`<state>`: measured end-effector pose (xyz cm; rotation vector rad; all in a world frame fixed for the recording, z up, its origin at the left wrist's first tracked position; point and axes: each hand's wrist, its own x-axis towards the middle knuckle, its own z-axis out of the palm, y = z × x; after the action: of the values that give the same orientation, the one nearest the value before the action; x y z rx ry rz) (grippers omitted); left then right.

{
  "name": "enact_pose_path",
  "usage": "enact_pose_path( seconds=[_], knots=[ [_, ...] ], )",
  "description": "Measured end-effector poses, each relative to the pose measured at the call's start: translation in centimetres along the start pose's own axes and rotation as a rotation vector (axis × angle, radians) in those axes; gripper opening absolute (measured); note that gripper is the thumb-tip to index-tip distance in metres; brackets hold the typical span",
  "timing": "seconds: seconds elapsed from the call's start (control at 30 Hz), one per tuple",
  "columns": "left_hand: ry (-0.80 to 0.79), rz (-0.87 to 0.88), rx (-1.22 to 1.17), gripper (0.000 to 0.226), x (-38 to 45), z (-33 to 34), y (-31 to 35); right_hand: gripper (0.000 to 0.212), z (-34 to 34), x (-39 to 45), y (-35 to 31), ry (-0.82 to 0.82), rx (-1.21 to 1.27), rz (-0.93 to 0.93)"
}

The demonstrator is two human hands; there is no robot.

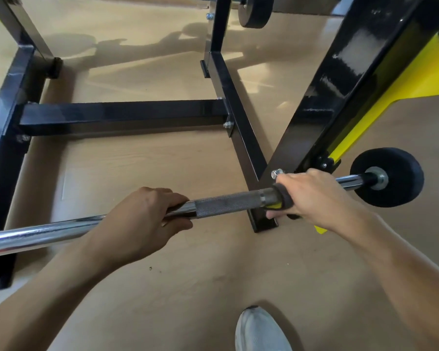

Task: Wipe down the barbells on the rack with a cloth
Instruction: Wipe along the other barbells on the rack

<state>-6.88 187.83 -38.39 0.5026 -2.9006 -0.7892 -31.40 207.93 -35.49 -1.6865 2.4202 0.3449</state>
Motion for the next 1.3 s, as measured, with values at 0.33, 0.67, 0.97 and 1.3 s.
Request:
enact_pose_path(
  seconds=[0.33,0.67,0.97,1.3],
  knots=[
    [0.008,0.020,-0.010,0.019,0.0,-0.1,0.1,0.026,0.4,4.6,-12.3,0.272,0.120,-0.318],
    [0.060,0.034,0.023,0.021,-0.4,0.4,0.0,0.029,3.5,0.2,-2.2,0.365,0.070,0.279],
    [0.077,0.048,0.069,0.027,-0.4,0.8,0.2,0.026,-0.3,4.1,-13.6,0.227,0.148,-0.046],
    [0.042,0.002,0.072,0.030,-0.5,0.5,0.4,0.036,3.3,-1.7,-1.7,0.367,-0.041,0.214]
  ],
)
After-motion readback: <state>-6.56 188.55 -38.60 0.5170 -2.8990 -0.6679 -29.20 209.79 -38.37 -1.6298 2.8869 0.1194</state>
